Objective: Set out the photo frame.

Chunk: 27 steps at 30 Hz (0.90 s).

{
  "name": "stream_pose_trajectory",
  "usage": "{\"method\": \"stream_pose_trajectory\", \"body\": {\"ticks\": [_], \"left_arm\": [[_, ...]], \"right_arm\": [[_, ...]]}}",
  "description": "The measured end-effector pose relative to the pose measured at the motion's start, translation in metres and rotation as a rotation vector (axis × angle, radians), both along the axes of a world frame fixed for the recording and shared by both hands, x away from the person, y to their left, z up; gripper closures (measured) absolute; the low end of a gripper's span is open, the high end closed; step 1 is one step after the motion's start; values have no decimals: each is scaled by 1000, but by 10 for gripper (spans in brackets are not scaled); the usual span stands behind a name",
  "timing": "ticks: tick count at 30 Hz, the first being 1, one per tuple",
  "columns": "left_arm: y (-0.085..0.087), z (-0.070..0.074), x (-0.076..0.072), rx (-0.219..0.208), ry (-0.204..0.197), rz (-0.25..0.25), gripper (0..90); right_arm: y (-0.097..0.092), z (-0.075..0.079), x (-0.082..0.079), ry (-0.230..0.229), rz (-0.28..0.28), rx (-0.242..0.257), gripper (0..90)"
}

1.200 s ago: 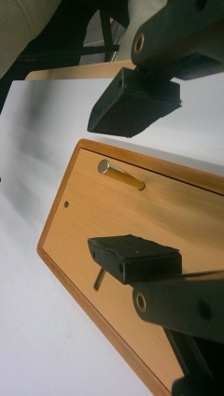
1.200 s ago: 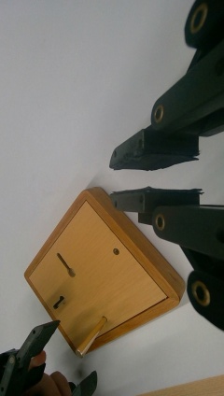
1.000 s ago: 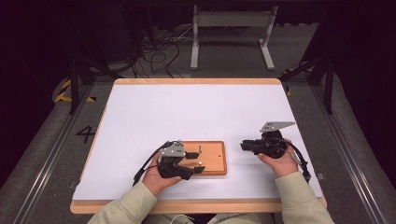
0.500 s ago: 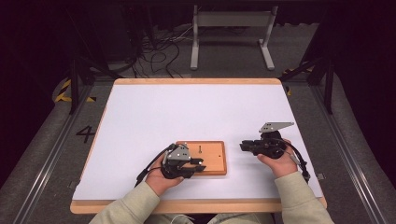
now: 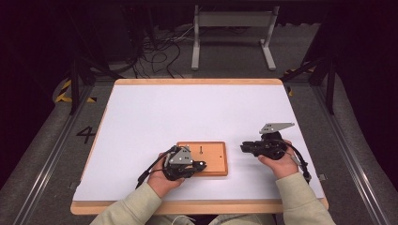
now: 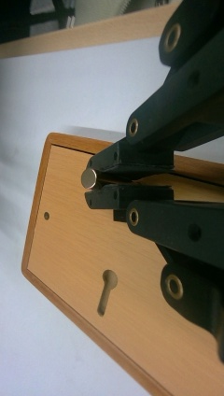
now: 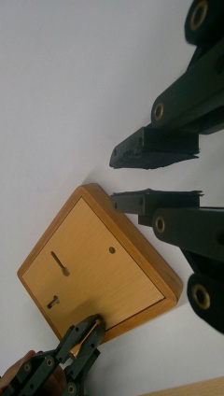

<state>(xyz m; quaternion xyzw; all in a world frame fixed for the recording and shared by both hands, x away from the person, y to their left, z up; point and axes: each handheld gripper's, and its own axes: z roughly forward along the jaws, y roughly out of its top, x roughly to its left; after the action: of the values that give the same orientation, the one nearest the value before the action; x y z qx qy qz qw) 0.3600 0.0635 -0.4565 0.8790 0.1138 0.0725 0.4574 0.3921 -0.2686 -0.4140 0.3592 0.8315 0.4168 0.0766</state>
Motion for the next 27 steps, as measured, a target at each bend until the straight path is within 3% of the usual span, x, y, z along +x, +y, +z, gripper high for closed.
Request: {"method": "stream_pose_trajectory", "body": {"ticks": [5,8,14,15,18,21,24,27], "left_arm": [[-1,0,-4,32,-84,-15,840],[-1,0,-6,47,-100,-17,839],[-1,-1,-12,56,-172,-20,840],[-1,-2,-15,55,-165,-15,841],[-2,-2,-16,59,-209,-22,841],[-1,-2,-18,60,-221,-20,841],[-1,-3,-22,61,-247,-22,842],[-2,-4,-23,64,-265,-25,842]], "right_arm": [[2,1,-1,-3,5,1,761],[3,2,-1,-6,9,9,728],[9,6,-2,4,31,27,631],[10,7,-2,7,31,28,605],[14,10,-2,33,39,44,571],[18,12,-1,51,39,49,515],[27,13,3,84,49,46,405],[31,10,5,107,53,46,367]]}}
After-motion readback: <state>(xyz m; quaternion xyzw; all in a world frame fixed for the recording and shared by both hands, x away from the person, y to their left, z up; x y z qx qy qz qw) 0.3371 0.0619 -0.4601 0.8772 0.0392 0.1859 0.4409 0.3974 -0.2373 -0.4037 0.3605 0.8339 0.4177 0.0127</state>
